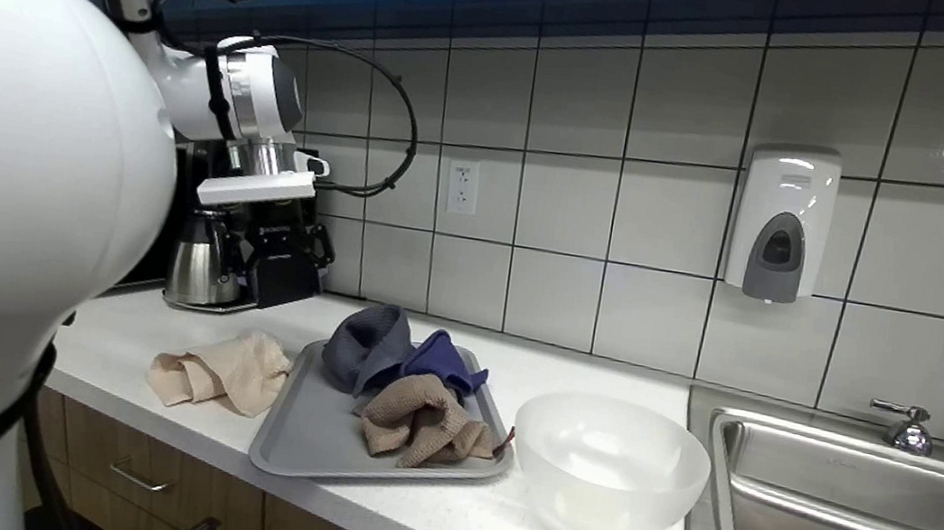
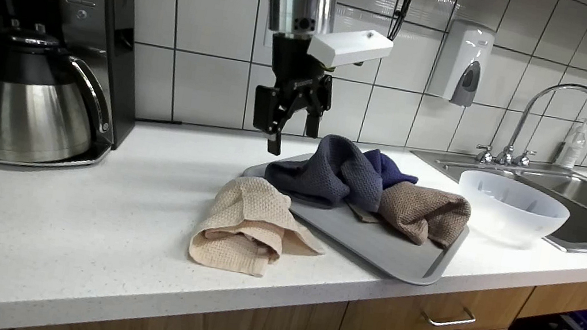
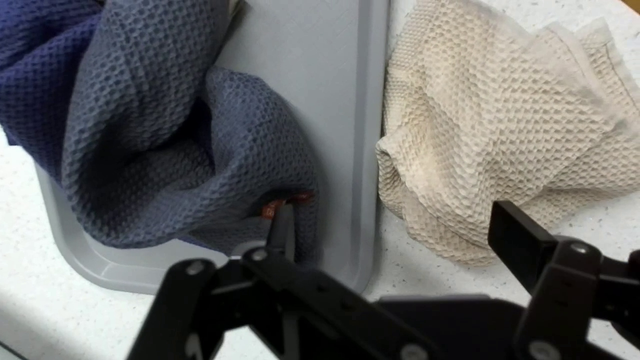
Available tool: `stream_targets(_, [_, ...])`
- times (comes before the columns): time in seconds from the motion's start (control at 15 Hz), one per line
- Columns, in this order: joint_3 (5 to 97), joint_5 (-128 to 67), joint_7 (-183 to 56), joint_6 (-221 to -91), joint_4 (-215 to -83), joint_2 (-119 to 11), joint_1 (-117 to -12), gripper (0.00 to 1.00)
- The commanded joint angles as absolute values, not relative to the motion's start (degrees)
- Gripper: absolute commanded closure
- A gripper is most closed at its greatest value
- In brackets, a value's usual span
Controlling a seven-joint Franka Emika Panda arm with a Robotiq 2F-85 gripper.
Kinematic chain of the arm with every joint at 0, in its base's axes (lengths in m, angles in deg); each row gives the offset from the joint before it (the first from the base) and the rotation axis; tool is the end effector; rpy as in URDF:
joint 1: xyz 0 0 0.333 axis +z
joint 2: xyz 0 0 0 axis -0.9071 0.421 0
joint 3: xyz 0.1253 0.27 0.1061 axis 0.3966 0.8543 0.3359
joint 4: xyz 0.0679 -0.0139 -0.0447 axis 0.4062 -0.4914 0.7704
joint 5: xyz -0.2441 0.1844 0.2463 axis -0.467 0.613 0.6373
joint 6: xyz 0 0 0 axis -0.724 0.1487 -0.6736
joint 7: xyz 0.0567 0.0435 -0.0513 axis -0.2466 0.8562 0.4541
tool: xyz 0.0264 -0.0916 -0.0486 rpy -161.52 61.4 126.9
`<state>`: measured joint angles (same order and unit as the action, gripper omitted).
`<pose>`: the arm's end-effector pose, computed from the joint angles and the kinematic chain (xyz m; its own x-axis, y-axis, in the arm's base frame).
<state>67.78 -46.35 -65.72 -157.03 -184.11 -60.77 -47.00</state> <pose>0.4654 0.2746 0.2975 0.7934 0.6083 -0.0239 0.6012 -0.7768 0.1876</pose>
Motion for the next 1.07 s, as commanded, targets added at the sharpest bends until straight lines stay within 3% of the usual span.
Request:
stream_targets(0.0, [68.22,-46.28,-70.14,-156.44,-183.07,-59.77,-46.04,0.00])
stream_targets(1.0, [67.24,-46.40,-83.82,-160.69,-181.36,-53.70,-41.35,0.00])
